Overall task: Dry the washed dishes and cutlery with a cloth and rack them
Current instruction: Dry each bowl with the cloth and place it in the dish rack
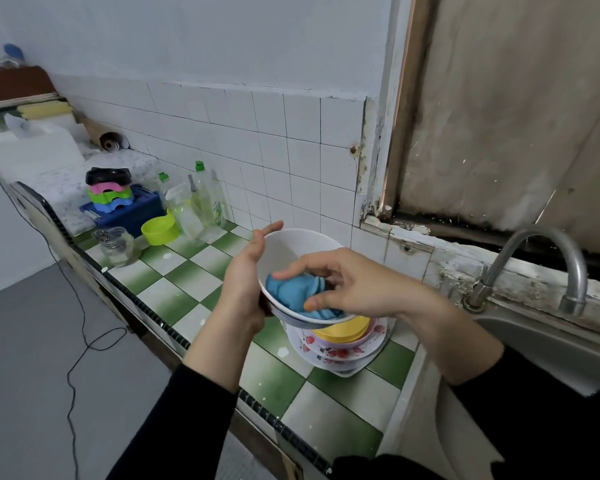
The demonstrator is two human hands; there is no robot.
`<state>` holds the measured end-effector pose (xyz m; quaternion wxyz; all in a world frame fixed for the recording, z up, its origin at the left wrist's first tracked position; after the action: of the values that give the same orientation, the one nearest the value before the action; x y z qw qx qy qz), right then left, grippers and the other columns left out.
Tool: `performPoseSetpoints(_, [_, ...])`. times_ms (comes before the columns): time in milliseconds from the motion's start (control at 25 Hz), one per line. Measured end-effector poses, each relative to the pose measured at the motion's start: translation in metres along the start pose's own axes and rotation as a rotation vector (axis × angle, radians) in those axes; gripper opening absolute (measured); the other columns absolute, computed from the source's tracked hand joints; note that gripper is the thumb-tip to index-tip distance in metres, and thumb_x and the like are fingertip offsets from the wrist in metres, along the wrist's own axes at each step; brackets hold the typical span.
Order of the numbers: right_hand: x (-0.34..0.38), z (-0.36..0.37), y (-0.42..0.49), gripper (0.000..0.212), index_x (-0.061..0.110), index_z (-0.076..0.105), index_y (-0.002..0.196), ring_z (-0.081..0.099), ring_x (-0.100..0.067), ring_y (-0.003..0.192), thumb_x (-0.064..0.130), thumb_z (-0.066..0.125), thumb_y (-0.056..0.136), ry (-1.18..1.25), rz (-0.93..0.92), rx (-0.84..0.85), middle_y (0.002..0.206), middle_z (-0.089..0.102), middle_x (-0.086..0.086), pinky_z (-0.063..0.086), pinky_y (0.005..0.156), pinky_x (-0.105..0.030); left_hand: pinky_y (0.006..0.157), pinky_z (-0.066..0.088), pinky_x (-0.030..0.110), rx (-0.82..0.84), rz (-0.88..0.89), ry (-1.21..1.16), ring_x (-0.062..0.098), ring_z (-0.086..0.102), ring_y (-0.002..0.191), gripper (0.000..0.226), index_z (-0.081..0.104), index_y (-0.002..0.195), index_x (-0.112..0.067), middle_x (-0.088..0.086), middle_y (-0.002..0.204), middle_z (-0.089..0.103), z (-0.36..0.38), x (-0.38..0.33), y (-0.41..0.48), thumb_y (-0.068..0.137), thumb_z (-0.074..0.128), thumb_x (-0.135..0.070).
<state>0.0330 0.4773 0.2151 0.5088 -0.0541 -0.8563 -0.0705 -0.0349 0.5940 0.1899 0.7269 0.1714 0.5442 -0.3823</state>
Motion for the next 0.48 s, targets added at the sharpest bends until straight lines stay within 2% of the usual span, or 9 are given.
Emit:
performPoseSetpoints(40, [0.001, -0.008, -0.002, 0.048, 0.032, 0.063, 0.121, 0.057, -0.003, 0.11, 0.0, 0.068, 0.085, -0.243, -0.002, 0.076, 0.12, 0.063, 0.008, 0.041, 0.098, -0.013, 0.077, 0.055, 0.042, 0.0, -0.025, 0.009, 0.03, 0.065, 0.094, 0.038, 0.065, 0.114, -0.033, 0.008, 0.11, 0.068, -0.003, 0.001, 0.001, 0.101, 0.033, -0.048])
performPoseSetpoints(120, [-0.001, -0.026, 0.001, 0.047, 0.037, 0.06, 0.128, 0.053, -0.008, 0.109, 0.016, 0.07, 0.086, -0.725, 0.005, 0.075, 0.118, 0.061, 0.01, 0.037, 0.091, -0.015, 0.072, 0.054, 0.039, 0.021, -0.046, 0.056, 0.026, 0.067, 0.089, 0.039, 0.064, 0.114, -0.036, 0.001, 0.105, 0.071, -0.001, 0.006, -0.001, 0.101, 0.031, -0.051])
performPoseSetpoints(160, [-0.004, -0.033, 0.004, 0.048, 0.037, 0.058, 0.13, 0.053, -0.012, 0.108, 0.021, 0.07, 0.087, -0.855, 0.029, -0.001, 0.116, 0.061, 0.006, 0.037, 0.089, -0.019, 0.07, 0.053, 0.036, 0.044, -0.049, 0.077, 0.024, 0.068, 0.087, 0.038, 0.064, 0.114, -0.037, -0.002, 0.101, 0.072, 0.002, 0.008, -0.003, 0.101, 0.03, -0.051])
performPoseSetpoints(200, [-0.008, -0.038, 0.007, 0.048, 0.035, 0.058, 0.13, 0.055, -0.014, 0.106, 0.023, 0.072, 0.086, -0.857, 0.053, -0.119, 0.115, 0.061, 0.003, 0.039, 0.088, -0.022, 0.07, 0.052, 0.036, 0.066, -0.043, 0.093, 0.022, 0.069, 0.087, 0.038, 0.063, 0.114, -0.038, -0.004, 0.101, 0.073, 0.005, 0.01, -0.005, 0.102, 0.029, -0.051])
performPoseSetpoints(280, [-0.016, -0.032, 0.012, 0.046, 0.031, 0.064, 0.121, 0.062, -0.017, 0.104, 0.017, 0.078, 0.08, -0.516, 0.045, -0.32, 0.115, 0.066, 0.001, 0.048, 0.092, -0.029, 0.072, 0.052, 0.036, 0.073, -0.003, 0.119, 0.02, 0.07, 0.089, 0.037, 0.062, 0.114, -0.038, -0.004, 0.103, 0.074, 0.009, 0.013, -0.004, 0.102, 0.029, -0.049])
performPoseSetpoints(320, [-0.021, -0.023, 0.013, 0.044, 0.03, 0.067, 0.113, 0.065, -0.019, 0.103, 0.01, 0.08, 0.077, -0.248, 0.021, -0.329, 0.115, 0.068, -0.002, 0.051, 0.094, -0.034, 0.07, 0.054, 0.035, 0.065, 0.016, 0.112, 0.021, 0.071, 0.089, 0.037, 0.062, 0.115, -0.036, -0.001, 0.104, 0.073, 0.009, 0.013, -0.004, 0.103, 0.029, -0.047])
performPoseSetpoints(360, [-0.023, -0.013, 0.014, 0.043, 0.029, 0.067, 0.107, 0.067, -0.021, 0.103, 0.004, 0.08, 0.075, -0.025, 0.005, -0.28, 0.116, 0.069, -0.006, 0.052, 0.096, -0.037, 0.067, 0.056, 0.034, 0.056, 0.016, 0.089, 0.024, 0.071, 0.089, 0.038, 0.062, 0.116, -0.033, 0.003, 0.104, 0.073, 0.009, 0.013, -0.004, 0.103, 0.029, -0.046])
performPoseSetpoints(400, [-0.021, -0.002, 0.012, 0.043, 0.029, 0.067, 0.104, 0.067, -0.021, 0.104, -0.001, 0.079, 0.075, 0.084, 0.003, -0.19, 0.117, 0.069, -0.011, 0.052, 0.098, -0.036, 0.066, 0.057, 0.035, 0.04, -0.002, 0.065, 0.028, 0.07, 0.091, 0.039, 0.063, 0.118, -0.031, 0.007, 0.106, 0.072, 0.006, 0.012, -0.003, 0.103, 0.03, -0.045])
performPoseSetpoints(480, [-0.013, 0.002, 0.004, 0.043, 0.027, 0.068, 0.106, 0.065, -0.016, 0.106, -0.002, 0.077, 0.077, -0.01, -0.005, 0.021, 0.117, 0.068, -0.009, 0.05, 0.098, -0.028, 0.074, 0.056, 0.04, -0.005, -0.044, 0.049, 0.033, 0.066, 0.099, 0.039, 0.065, 0.117, -0.031, 0.01, 0.114, 0.069, -0.001, 0.013, -0.003, 0.102, 0.033, -0.047])
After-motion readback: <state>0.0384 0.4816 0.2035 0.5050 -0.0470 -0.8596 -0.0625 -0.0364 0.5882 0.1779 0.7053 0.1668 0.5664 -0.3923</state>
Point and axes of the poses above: each hand's wrist, its own y-axis towards the middle knuckle, its own z-axis out of the palm, x = y × z, the point moved 4 cm from there along y, towards the middle knuckle
